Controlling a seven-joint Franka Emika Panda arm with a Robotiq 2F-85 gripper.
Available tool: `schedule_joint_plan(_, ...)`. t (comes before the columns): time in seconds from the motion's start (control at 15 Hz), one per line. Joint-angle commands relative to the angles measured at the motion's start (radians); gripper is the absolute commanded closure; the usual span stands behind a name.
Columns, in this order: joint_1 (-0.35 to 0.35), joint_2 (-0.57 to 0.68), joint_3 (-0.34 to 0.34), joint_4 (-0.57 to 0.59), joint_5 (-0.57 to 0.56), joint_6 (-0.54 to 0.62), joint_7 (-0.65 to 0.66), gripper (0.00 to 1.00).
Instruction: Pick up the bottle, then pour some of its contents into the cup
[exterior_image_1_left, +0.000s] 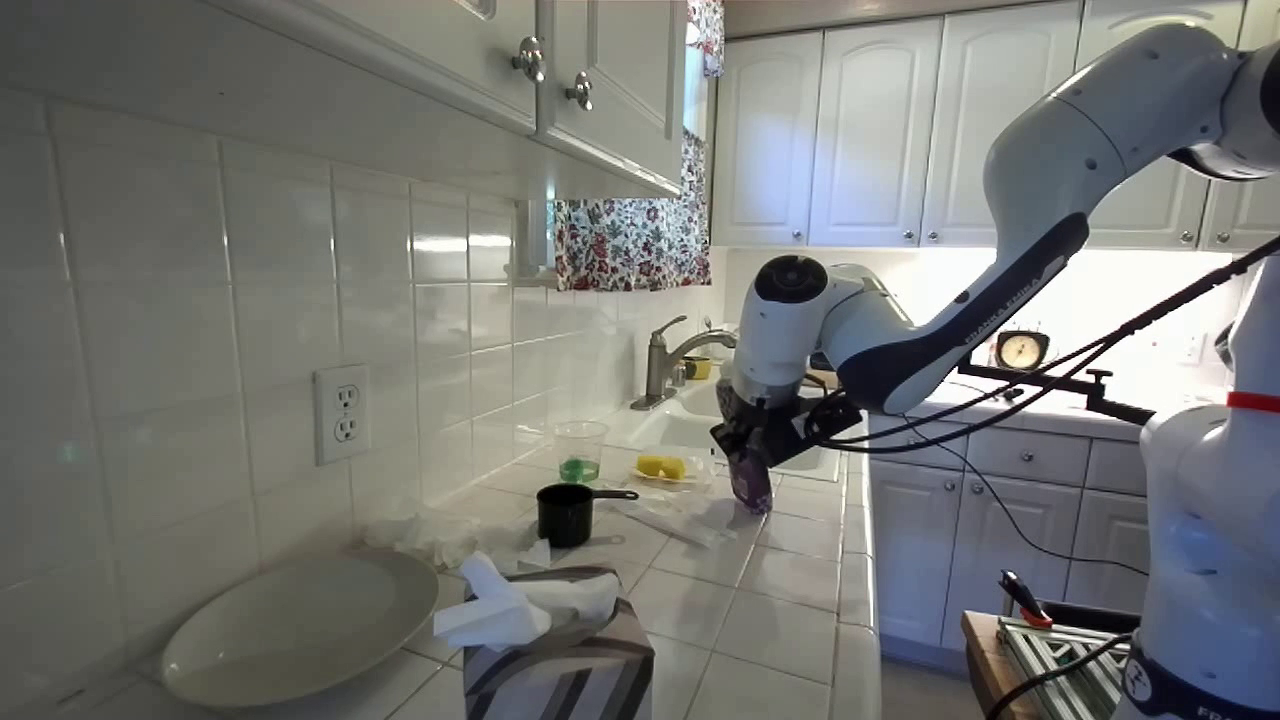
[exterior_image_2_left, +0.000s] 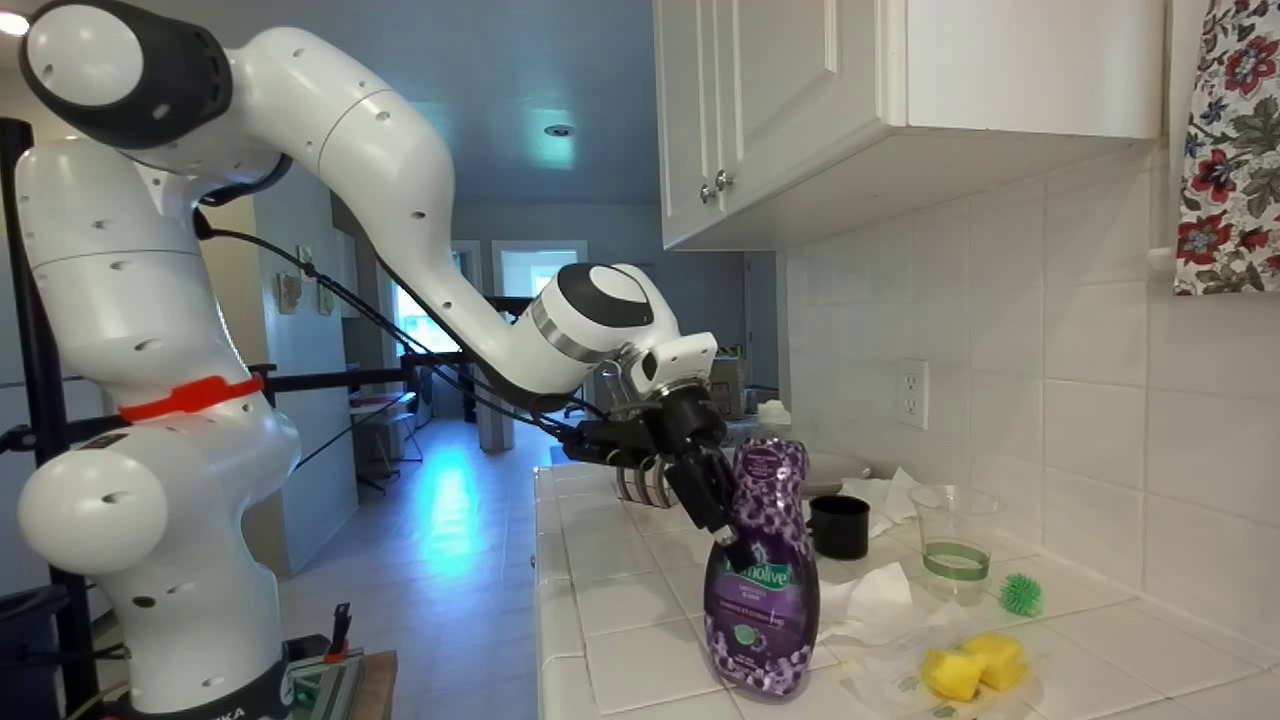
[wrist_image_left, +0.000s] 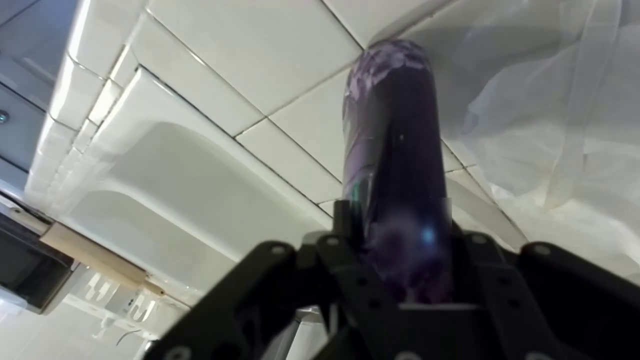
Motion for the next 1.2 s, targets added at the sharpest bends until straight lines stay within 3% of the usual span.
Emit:
schedule_joint_plan(0.0,0.021,0.005,-0.031,0.010,0.015,0.028,-0.041,0.88)
schedule_joint_plan(0.33,0.038,-0.035,-0.056,-0.017,0.103,0.118,-0.156,0.92)
schedule_joint_plan(0.6,0.061,-0.067,-0.068,-0.030,0.325,0.169,-0.381,0.92)
schedule_joint_plan(0.87,0.075,-0.101,-0.050,-0.023,0.549,0.113,-0.607,0.92)
schedule_joint_plan(1.13,0.073,-0.124,-0.024,0.007,0.689,-0.007,-0.757,0.92)
